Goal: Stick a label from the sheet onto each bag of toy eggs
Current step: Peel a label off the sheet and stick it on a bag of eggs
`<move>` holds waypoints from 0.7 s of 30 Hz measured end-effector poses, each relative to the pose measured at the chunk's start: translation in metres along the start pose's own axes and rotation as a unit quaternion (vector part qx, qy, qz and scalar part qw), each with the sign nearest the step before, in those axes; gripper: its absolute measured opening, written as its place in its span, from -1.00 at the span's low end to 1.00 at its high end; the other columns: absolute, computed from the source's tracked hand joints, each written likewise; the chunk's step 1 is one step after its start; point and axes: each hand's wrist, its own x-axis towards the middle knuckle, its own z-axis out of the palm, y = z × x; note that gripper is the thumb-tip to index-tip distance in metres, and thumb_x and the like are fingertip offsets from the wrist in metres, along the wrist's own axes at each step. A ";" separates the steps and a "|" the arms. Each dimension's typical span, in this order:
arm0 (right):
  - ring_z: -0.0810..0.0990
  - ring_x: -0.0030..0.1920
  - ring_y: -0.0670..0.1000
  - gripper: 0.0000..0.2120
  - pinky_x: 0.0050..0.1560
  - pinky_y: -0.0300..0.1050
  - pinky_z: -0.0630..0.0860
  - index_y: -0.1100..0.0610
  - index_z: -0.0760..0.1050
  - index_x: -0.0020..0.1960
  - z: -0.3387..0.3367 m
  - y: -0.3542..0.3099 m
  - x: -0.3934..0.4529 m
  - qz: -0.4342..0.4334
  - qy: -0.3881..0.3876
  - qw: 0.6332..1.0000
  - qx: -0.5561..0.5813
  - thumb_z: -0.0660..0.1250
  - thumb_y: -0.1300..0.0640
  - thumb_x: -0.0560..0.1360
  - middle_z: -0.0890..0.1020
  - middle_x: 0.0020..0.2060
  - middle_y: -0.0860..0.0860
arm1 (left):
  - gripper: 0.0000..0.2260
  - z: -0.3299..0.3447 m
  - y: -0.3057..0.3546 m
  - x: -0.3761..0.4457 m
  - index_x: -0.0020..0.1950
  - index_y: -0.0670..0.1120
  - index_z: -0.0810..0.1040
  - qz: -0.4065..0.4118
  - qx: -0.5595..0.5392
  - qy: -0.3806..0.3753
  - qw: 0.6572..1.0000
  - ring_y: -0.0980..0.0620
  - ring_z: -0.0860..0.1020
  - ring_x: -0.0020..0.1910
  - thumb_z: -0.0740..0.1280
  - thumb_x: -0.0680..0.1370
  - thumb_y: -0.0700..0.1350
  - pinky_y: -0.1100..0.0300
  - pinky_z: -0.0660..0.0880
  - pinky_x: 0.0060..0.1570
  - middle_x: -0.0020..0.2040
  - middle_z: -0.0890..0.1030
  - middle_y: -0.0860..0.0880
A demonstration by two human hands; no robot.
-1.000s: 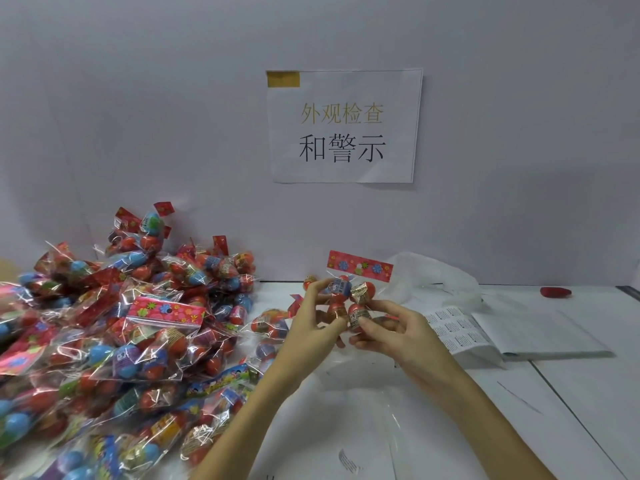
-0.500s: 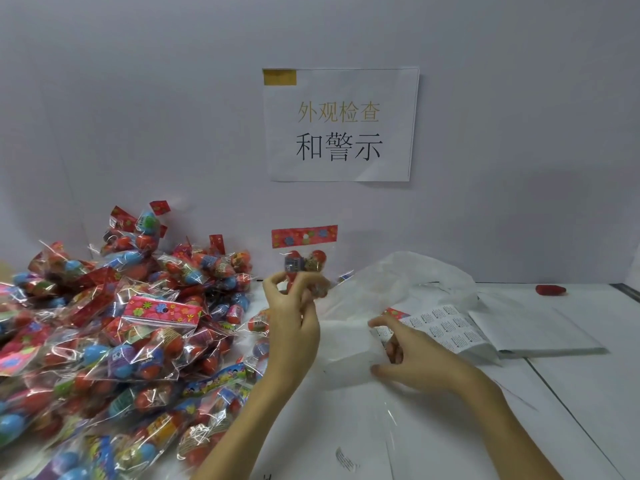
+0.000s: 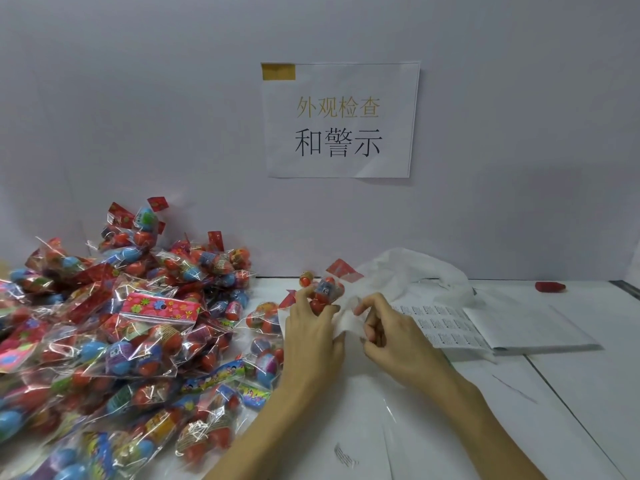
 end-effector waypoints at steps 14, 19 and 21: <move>0.67 -0.19 -0.30 -0.80 -0.19 -0.49 0.49 -0.08 0.64 -0.03 0.018 -0.006 0.006 0.136 0.196 0.961 0.138 0.57 -0.13 0.46 0.70 -0.24 -0.32 | -0.55 0.011 0.007 -0.003 0.22 -0.19 0.64 0.104 -0.105 0.044 0.988 -0.18 0.52 0.24 0.21 0.40 -0.42 0.09 0.56 0.21 0.38 0.36 -0.16; 0.74 -0.13 -0.17 -0.86 0.00 -0.13 0.66 0.05 0.75 -0.01 0.020 0.003 0.009 0.166 0.211 0.944 0.189 0.57 0.02 0.48 0.77 -0.21 -0.16 | -0.56 0.014 0.004 -0.001 0.29 -0.11 0.63 0.102 -0.118 0.023 0.987 -0.12 0.41 0.35 0.25 0.46 -0.37 0.04 0.48 0.35 0.43 0.30 -0.11; 0.76 -0.10 -0.08 -0.91 0.06 0.01 0.68 0.08 0.76 -0.01 0.020 0.007 0.009 0.192 0.216 0.933 0.214 0.54 0.09 0.52 0.77 -0.20 -0.10 | -0.47 0.016 0.005 -0.003 0.37 -0.06 0.60 0.117 -0.109 0.014 0.987 -0.09 0.37 0.39 0.23 0.45 -0.35 0.07 0.46 0.38 0.44 0.29 -0.11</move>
